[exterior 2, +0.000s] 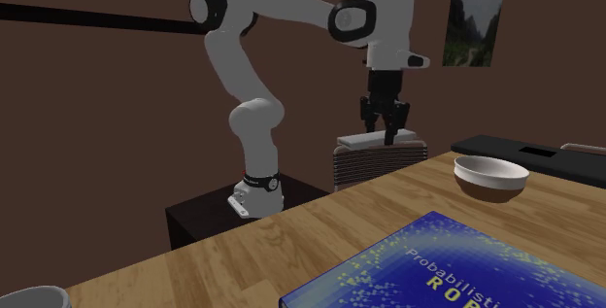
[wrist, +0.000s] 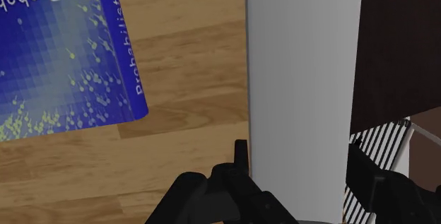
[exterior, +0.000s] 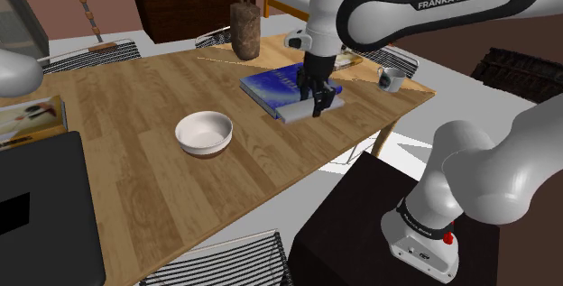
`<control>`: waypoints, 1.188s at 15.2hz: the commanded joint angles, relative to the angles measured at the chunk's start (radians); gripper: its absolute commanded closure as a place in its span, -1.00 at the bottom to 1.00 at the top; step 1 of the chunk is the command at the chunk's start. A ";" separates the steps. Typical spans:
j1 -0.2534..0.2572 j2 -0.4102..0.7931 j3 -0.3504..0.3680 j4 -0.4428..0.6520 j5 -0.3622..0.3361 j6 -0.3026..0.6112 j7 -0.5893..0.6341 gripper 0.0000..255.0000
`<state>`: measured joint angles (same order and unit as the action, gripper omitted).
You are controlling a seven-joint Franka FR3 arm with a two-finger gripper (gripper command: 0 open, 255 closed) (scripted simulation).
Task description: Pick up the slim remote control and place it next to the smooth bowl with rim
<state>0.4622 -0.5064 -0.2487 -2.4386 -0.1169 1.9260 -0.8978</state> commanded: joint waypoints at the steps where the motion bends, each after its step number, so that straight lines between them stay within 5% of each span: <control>1: 0.026 0.038 0.031 0.027 0.025 0.009 0.042 1.00; 15: 0.169 0.357 0.216 0.321 0.129 0.030 0.309 1.00; 18: 0.169 0.367 0.216 0.291 0.130 0.071 0.308 1.00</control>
<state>0.6298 -0.1479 -0.0353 -2.1465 0.0115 1.9858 -0.5938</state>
